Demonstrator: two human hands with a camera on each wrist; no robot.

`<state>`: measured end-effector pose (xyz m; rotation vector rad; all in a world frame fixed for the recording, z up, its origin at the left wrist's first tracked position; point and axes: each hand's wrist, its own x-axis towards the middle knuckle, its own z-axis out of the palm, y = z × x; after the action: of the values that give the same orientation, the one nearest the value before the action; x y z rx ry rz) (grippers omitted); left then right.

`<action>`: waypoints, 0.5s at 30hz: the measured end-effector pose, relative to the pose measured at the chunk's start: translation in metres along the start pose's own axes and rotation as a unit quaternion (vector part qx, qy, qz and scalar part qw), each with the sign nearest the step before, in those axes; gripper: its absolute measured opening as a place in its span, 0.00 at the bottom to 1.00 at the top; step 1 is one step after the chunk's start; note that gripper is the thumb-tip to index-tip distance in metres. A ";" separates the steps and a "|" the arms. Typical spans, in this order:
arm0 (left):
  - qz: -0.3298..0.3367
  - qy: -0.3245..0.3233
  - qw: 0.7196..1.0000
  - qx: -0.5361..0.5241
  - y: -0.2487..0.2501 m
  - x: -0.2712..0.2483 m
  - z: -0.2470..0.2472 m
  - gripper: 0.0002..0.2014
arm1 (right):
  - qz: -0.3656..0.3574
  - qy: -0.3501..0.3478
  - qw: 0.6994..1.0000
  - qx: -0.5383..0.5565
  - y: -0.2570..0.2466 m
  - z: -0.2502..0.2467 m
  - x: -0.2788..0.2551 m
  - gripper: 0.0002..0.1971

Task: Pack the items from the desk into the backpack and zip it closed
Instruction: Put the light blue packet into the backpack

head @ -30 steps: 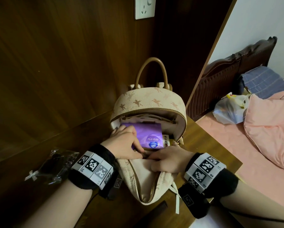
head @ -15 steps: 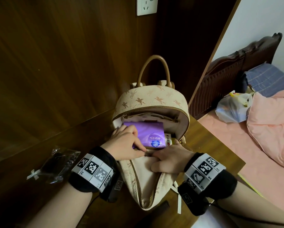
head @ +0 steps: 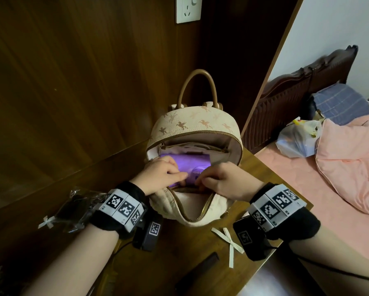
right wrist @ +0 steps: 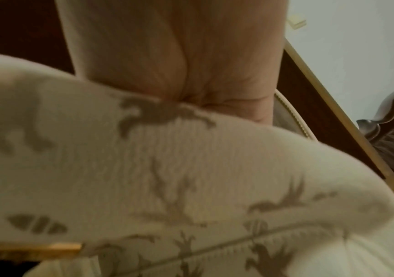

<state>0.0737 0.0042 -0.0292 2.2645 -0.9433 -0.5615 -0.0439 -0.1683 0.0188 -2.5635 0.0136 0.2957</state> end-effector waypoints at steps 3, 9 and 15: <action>0.010 0.035 0.993 -0.115 -0.002 -0.003 -0.005 0.20 | 0.001 0.035 0.999 0.017 0.002 -0.009 -0.003 0.11; 0.005 0.105 0.973 -0.207 -0.011 -0.019 -0.007 0.32 | 0.020 0.134 0.989 0.052 0.003 -0.016 -0.016 0.12; 0.048 0.132 0.968 -0.211 -0.008 -0.042 -0.001 0.34 | 0.066 0.300 0.949 0.069 0.006 0.002 -0.020 0.16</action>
<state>0.0506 0.0401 -0.0281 1.8454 -0.7166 -0.3647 -0.0643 -0.1731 0.0188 -2.4168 0.4169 -0.4307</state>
